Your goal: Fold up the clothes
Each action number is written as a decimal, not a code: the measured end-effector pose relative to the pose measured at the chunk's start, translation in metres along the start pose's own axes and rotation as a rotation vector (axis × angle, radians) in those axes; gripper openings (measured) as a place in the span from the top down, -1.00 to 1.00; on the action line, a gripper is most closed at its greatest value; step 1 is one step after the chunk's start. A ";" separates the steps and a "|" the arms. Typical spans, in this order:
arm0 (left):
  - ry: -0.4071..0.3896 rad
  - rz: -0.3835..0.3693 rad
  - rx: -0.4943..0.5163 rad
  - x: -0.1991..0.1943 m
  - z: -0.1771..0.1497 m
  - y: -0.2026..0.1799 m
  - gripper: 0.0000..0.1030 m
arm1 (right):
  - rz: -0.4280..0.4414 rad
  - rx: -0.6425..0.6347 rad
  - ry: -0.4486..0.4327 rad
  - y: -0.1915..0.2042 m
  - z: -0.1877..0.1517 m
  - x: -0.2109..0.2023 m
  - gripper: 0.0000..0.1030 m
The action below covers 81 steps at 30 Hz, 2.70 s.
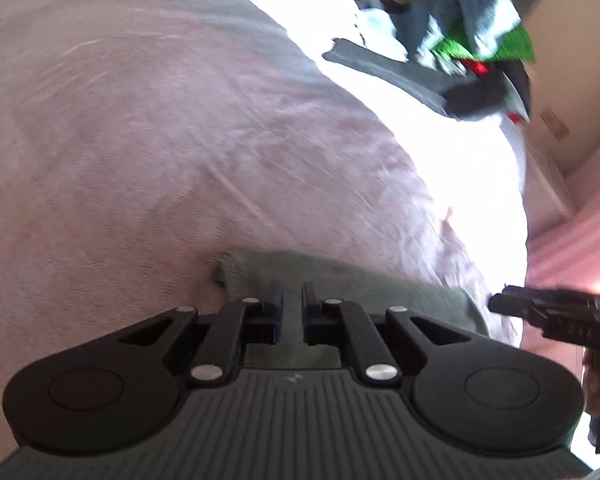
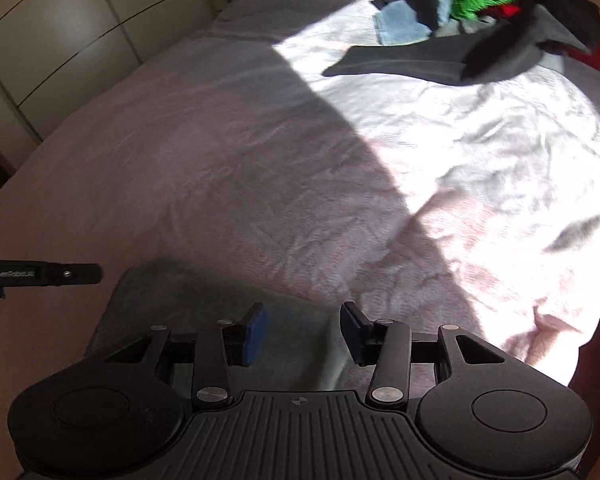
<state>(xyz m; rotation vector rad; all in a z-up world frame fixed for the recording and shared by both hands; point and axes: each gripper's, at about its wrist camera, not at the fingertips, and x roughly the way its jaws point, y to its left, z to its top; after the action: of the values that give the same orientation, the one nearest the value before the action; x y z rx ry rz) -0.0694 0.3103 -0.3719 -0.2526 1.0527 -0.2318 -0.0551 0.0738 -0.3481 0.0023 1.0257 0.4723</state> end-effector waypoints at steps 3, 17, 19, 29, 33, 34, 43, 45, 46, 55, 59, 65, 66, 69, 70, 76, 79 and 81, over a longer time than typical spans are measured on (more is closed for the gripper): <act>0.105 0.010 0.141 0.024 -0.024 -0.025 0.89 | -0.011 -0.178 0.057 0.029 -0.019 0.014 0.17; 0.158 -0.007 0.089 -0.041 -0.078 -0.027 1.00 | 0.160 -0.085 0.122 0.034 -0.049 -0.031 0.23; 0.167 0.023 0.117 -0.033 -0.095 -0.031 1.00 | 0.151 -0.145 0.178 0.048 -0.066 -0.019 0.23; 0.143 0.108 0.202 -0.052 -0.119 -0.056 1.00 | 0.087 -0.255 0.296 0.056 -0.094 -0.017 0.25; 0.152 0.100 0.152 -0.066 -0.139 -0.045 1.00 | 0.103 -0.262 0.303 0.053 -0.114 -0.033 0.25; 0.155 0.106 0.149 -0.062 -0.144 -0.043 1.00 | 0.103 -0.267 0.305 0.053 -0.119 -0.033 0.25; 0.118 0.146 0.102 -0.077 -0.139 -0.056 1.00 | 0.146 -0.187 0.290 0.054 -0.110 -0.057 0.25; 0.109 0.144 0.053 -0.079 -0.144 -0.051 1.00 | 0.205 -0.162 0.319 0.052 -0.116 -0.060 0.25; 0.123 0.152 0.042 -0.074 -0.150 -0.050 1.00 | 0.224 -0.162 0.331 0.053 -0.120 -0.061 0.25; 0.136 0.266 0.022 -0.055 -0.164 -0.062 1.00 | 0.193 -0.350 0.349 0.069 -0.136 -0.049 0.25; 0.135 0.331 -0.065 -0.079 -0.147 -0.077 1.00 | 0.222 -0.290 0.365 0.062 -0.119 -0.067 0.24; 0.131 0.375 -0.195 -0.115 -0.127 -0.120 0.56 | 0.249 -0.350 0.445 0.054 -0.108 -0.091 -0.55; 0.138 0.391 -0.212 -0.120 -0.125 -0.127 0.53 | 0.253 -0.363 0.457 0.051 -0.106 -0.096 -0.55; 0.145 0.430 -0.272 -0.131 -0.121 -0.145 0.43 | 0.262 -0.406 0.487 0.046 -0.099 -0.109 -0.55; 0.146 0.444 -0.292 -0.133 -0.119 -0.149 0.41 | 0.263 -0.429 0.488 0.044 -0.095 -0.111 -0.55; 0.109 0.568 -0.432 -0.152 -0.110 -0.169 0.30 | 0.274 -0.584 0.488 0.039 -0.065 -0.102 -0.55; 0.080 0.635 -0.518 -0.162 -0.109 -0.180 0.18 | 0.285 -0.679 0.482 0.037 -0.054 -0.101 -0.55; 0.063 0.672 -0.575 -0.167 -0.112 -0.189 0.18 | 0.297 -0.738 0.479 0.036 -0.049 -0.099 -0.55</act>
<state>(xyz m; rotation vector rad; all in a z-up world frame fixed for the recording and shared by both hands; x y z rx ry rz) -0.2602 0.1720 -0.2277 -0.3907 1.1932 0.6810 -0.1514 0.0577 -0.2845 -0.6506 1.2689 1.1406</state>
